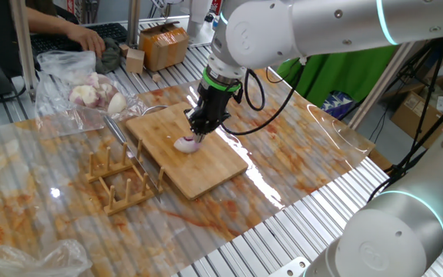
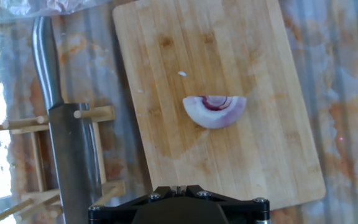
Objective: Chop the onions
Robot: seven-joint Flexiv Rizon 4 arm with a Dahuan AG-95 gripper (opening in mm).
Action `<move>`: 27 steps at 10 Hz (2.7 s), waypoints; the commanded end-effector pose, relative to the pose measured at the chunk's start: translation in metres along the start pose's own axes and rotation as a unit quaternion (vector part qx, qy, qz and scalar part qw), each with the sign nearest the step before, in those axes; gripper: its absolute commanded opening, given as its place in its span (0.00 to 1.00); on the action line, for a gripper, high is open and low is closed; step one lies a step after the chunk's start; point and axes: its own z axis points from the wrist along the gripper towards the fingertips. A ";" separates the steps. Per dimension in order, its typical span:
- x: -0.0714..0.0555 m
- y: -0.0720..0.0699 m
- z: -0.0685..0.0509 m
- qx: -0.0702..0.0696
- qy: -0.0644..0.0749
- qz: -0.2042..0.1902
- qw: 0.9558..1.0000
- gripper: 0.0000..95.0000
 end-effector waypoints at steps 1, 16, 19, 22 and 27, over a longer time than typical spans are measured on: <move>-0.003 0.010 -0.002 0.005 -0.001 0.001 1.000 0.00; -0.042 0.112 0.020 0.017 0.009 0.005 1.000 0.00; -0.046 0.112 0.023 0.019 0.009 0.004 1.000 0.00; -0.046 0.112 0.024 0.021 0.010 0.006 1.000 0.00; -0.047 0.112 0.027 0.022 0.011 0.023 0.999 0.00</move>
